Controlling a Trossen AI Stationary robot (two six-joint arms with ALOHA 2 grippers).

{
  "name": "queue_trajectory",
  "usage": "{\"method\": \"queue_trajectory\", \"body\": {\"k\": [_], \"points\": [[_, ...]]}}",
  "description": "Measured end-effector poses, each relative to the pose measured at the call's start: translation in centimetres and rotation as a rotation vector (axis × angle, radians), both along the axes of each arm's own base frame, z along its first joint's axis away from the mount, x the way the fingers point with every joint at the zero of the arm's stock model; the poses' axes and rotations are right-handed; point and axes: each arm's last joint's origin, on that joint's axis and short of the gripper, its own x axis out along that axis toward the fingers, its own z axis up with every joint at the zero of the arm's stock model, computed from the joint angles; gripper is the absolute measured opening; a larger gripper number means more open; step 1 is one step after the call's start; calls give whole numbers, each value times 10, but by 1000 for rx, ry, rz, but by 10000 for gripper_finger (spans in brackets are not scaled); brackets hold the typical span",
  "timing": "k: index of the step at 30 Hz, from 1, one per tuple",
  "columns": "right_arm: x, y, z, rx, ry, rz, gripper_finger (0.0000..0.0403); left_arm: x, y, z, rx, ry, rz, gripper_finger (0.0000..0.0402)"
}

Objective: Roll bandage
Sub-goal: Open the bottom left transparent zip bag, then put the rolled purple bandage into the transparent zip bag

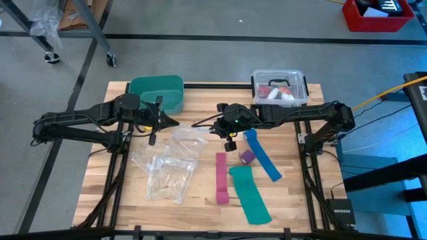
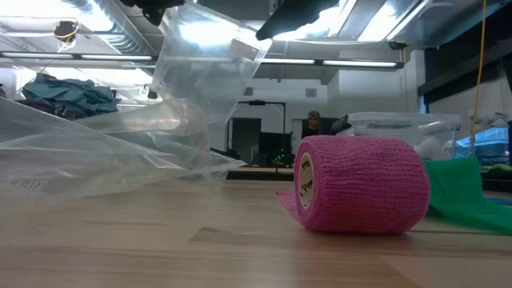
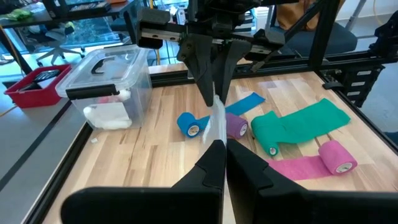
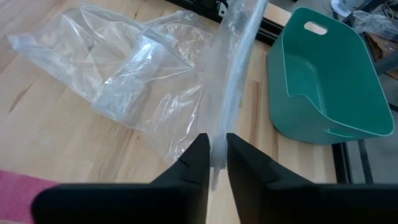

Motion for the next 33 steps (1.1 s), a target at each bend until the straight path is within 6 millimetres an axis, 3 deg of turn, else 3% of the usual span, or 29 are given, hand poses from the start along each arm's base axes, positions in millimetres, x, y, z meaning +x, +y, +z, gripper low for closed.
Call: {"method": "queue_trajectory", "body": {"k": [8,12,33], "points": [[3,0,4,1,-56,0,156,0,0,0,4,1,-2,0],[7,-1,10,-19,-124,-28,187,0,-1,0,3,1,-13,0],[11,-2,18,-41,-219,-66,191,1,-3,2,1,-20,-27,0]]}}
